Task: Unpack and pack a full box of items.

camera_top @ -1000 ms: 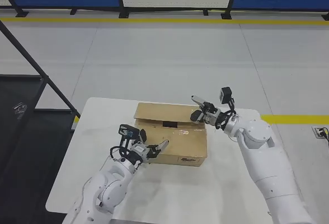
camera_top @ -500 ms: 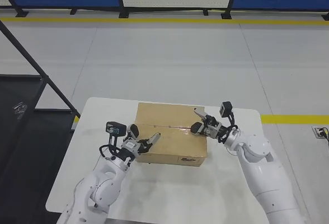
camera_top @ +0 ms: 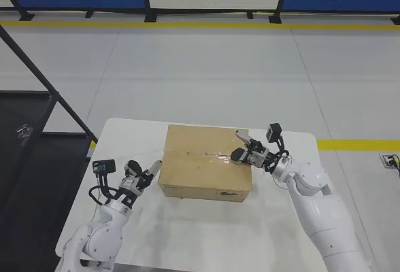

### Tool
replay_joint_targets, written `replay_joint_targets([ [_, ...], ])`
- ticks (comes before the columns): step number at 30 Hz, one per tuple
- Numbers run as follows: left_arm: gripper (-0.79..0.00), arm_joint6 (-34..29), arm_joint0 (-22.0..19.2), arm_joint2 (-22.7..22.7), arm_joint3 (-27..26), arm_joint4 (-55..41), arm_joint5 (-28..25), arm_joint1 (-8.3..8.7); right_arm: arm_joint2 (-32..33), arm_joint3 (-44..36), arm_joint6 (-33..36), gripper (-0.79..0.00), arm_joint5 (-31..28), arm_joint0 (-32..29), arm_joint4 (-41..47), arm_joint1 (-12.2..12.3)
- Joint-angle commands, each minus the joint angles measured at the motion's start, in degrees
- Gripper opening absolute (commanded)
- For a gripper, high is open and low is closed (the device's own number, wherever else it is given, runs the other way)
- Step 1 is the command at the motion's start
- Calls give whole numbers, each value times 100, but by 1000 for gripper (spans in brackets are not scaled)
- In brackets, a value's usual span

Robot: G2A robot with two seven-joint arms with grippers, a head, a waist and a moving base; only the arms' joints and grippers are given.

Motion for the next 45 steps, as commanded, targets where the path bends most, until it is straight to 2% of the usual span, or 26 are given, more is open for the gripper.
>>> replay_joint_targets([
  [1,0,78,-5,5,116,33,90,-7,0,0,0,0,0,0,0,0],
  [6,0,112,-479,-25,1038,-1379,654,-124,0,0,0,0,0,0,0,0],
  [9,0,-172,-758,-150,1643,-2556,600,-178,0,0,0,0,0,0,0,0],
  [14,0,-611,-1348,-66,2746,-3612,599,-263,0,0,0,0,0,0,0,0],
  [20,0,-961,-2211,22,4133,-4877,225,-403,0,0,0,0,0,0,0,0],
  [25,0,-1134,-2763,165,4950,-5436,-177,-517,0,0,0,0,0,0,0,0],
  [29,0,-1204,-3064,210,5386,-5776,-491,-588,0,0,0,0,0,0,0,0],
  [32,0,-1065,-3125,205,5466,-5804,-965,-612,0,0,0,0,0,0,0,0],
  [36,0,-756,-3060,173,5223,-5483,-1384,-588,0,0,0,0,0,0,0,0],
  [40,0,-365,-2861,123,4669,-4981,-1533,-541,0,0,0,0,0,0,0,0],
  [45,0,283,-2374,-14,3626,-4275,-1481,-476,0,0,0,0,0,0,0,0],
])
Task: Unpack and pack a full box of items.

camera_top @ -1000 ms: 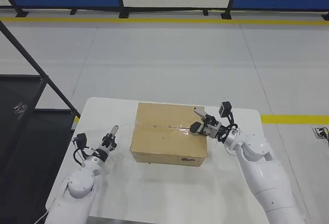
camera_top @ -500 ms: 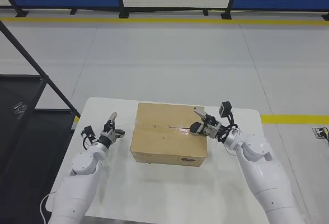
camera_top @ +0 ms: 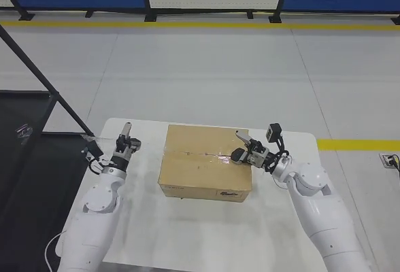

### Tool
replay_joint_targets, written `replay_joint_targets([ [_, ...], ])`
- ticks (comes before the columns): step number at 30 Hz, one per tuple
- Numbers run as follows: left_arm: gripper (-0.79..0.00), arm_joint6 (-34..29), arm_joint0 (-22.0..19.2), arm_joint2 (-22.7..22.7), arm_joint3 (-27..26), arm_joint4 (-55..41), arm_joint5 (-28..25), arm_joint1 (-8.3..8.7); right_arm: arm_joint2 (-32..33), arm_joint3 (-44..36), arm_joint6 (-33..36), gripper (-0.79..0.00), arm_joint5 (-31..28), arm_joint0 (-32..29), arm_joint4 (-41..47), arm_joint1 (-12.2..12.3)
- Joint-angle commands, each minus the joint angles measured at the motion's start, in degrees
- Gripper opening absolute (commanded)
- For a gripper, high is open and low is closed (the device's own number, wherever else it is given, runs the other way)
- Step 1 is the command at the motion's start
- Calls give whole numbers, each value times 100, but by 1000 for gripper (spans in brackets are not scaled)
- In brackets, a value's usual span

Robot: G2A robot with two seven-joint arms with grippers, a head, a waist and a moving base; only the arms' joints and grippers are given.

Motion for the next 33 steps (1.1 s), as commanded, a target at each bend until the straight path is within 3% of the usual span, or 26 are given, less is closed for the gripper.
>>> replay_joint_targets([
  [1,0,285,259,-82,-543,325,87,29,0,0,0,0,0,0,0,0],
  [7,0,586,734,-257,-1616,963,400,89,0,0,0,0,0,0,0,0],
  [16,0,852,1097,-226,-2625,1694,653,102,0,0,0,0,0,0,0,0],
  [27,0,768,1177,30,-3292,2262,840,83,0,0,0,0,0,0,0,0],
  [33,0,655,1140,303,-3412,2475,918,50,0,0,0,0,0,0,0,0],
])
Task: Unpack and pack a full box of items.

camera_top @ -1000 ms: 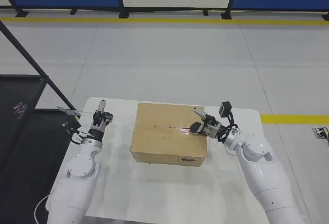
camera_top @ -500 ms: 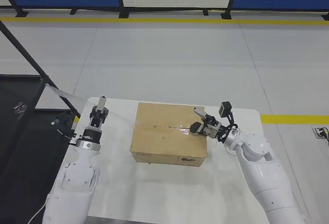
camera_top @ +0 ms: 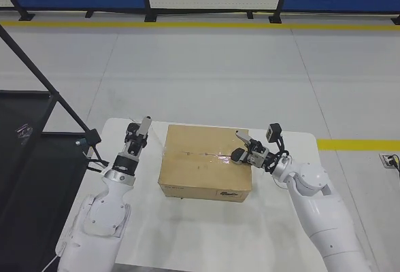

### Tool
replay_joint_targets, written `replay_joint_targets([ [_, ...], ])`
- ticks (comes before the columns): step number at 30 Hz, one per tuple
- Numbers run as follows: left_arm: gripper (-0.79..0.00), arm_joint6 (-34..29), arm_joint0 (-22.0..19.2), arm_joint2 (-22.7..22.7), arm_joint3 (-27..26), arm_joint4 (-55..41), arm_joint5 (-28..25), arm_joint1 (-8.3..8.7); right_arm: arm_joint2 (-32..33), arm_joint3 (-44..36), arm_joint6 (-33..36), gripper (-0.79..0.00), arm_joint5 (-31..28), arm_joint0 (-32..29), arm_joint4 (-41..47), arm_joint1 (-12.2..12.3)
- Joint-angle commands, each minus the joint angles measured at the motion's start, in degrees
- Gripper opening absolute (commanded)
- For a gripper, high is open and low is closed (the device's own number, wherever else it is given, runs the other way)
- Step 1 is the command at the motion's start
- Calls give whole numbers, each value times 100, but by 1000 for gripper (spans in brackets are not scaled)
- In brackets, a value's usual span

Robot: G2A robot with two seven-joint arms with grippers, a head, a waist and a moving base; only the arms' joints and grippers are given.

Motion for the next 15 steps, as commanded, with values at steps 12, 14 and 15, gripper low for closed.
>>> replay_joint_targets([
  [12,0,-9,-252,323,182,211,97,-72,0,0,0,0,0,0,0,0],
  [14,0,29,-231,238,173,186,81,-67,0,0,0,0,0,0,0,0],
  [15,0,56,-229,178,182,174,93,-63,0,0,0,0,0,0,0,0],
])
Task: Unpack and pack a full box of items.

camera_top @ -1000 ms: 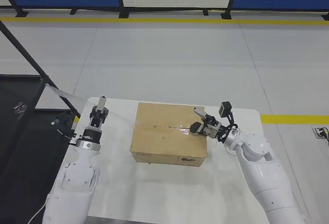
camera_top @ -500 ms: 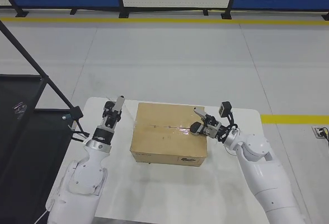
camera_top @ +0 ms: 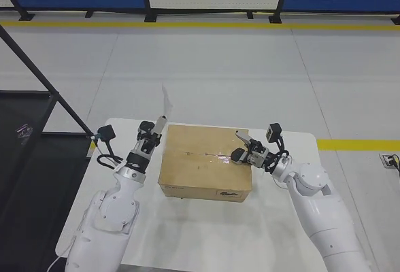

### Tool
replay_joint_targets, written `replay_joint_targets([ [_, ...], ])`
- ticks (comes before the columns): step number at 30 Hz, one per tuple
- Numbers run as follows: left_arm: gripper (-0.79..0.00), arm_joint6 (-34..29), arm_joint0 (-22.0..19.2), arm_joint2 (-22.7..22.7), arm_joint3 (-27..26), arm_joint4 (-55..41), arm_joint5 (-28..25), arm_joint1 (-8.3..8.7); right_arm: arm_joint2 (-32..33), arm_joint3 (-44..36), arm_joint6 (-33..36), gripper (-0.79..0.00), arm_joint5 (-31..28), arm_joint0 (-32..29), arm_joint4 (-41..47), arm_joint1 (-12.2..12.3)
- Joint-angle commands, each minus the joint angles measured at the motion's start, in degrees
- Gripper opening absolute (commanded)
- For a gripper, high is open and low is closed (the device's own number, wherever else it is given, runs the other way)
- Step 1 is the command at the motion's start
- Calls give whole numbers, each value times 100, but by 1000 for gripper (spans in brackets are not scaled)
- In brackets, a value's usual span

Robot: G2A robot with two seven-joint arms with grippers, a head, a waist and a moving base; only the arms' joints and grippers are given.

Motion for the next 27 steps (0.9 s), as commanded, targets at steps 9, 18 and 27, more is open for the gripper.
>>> replay_joint_targets([
  [9,0,-49,-216,-718,346,-225,247,65,0,0,0,0,0,0,0,0],
  [18,0,-211,174,-1230,718,-760,-89,125,0,0,0,0,0,0,0,0],
  [27,0,-229,377,-1394,980,-800,-221,154,-99,-456,-222,0,-202,-101,258,-20],
])
